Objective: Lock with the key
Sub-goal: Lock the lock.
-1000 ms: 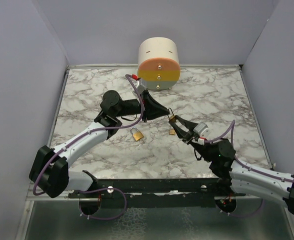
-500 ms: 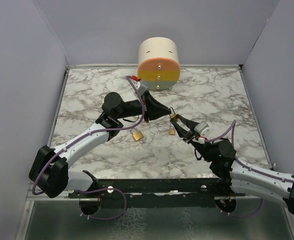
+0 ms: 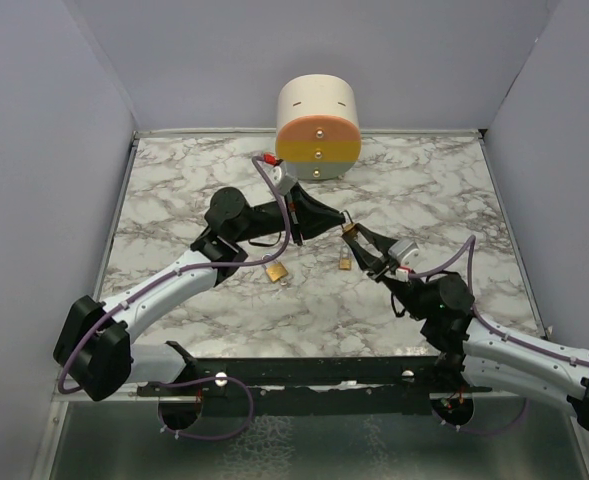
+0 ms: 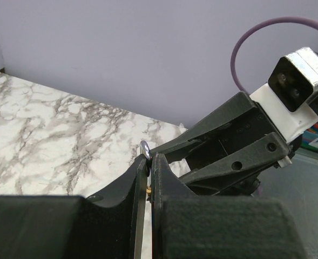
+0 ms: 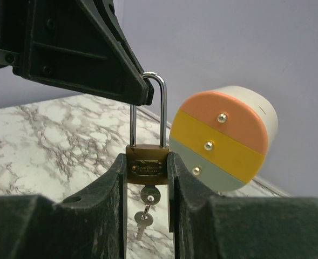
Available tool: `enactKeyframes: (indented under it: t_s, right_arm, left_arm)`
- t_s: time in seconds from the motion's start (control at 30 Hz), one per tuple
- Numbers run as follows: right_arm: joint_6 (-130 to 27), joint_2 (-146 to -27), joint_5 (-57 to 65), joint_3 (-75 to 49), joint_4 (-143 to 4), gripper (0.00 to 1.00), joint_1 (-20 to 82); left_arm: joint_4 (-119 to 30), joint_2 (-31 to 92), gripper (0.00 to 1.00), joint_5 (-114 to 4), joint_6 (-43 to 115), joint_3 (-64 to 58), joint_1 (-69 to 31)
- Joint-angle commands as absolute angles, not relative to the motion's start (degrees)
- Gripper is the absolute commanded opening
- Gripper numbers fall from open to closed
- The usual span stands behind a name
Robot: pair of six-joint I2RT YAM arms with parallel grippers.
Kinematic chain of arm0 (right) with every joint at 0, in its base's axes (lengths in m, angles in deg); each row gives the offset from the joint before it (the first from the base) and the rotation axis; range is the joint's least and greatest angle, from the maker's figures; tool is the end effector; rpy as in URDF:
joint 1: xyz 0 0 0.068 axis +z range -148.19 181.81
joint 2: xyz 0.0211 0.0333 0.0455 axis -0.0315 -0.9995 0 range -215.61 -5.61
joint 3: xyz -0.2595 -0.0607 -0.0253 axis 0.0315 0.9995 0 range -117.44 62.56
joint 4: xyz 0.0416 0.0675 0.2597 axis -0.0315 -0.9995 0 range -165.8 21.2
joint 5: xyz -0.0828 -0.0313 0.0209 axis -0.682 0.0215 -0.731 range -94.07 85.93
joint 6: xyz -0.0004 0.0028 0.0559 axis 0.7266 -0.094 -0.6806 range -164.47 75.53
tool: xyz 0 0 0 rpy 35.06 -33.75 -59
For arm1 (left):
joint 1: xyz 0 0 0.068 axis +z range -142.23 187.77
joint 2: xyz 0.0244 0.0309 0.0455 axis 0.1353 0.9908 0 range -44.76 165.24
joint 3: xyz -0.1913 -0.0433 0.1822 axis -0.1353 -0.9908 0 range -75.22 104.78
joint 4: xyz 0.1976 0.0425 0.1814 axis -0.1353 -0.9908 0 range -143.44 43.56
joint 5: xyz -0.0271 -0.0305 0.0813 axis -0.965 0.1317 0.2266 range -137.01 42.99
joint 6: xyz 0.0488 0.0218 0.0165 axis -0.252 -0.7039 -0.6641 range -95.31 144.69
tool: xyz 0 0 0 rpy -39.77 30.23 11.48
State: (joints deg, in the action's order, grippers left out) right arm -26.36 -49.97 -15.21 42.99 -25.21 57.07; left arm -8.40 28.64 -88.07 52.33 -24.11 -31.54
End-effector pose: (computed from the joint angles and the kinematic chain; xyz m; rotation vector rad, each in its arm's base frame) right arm 0.1191 0.1588 0.2776 -0.6102 1.1037 0.4405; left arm 0.2197 -0.2127 0.3480 0.8095 1.2876 -1.4192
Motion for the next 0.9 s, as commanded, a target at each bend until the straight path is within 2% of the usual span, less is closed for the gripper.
enactKeyframes:
  t_s: [0.0,0.87]
  right_arm:
    - [-26.36,-48.6,-13.86,36.8,-18.41,0.01,57.14]
    - [-25.23,-48.85,-11.65,29.48,-17.53,0.01,57.12]
  left_arm:
    - [-19.95,29.82,0.0,-87.33,46.88,-24.78,-34.02]
    - [-23.59,34.76,0.0,-84.22,42.67,-29.97,-37.09]
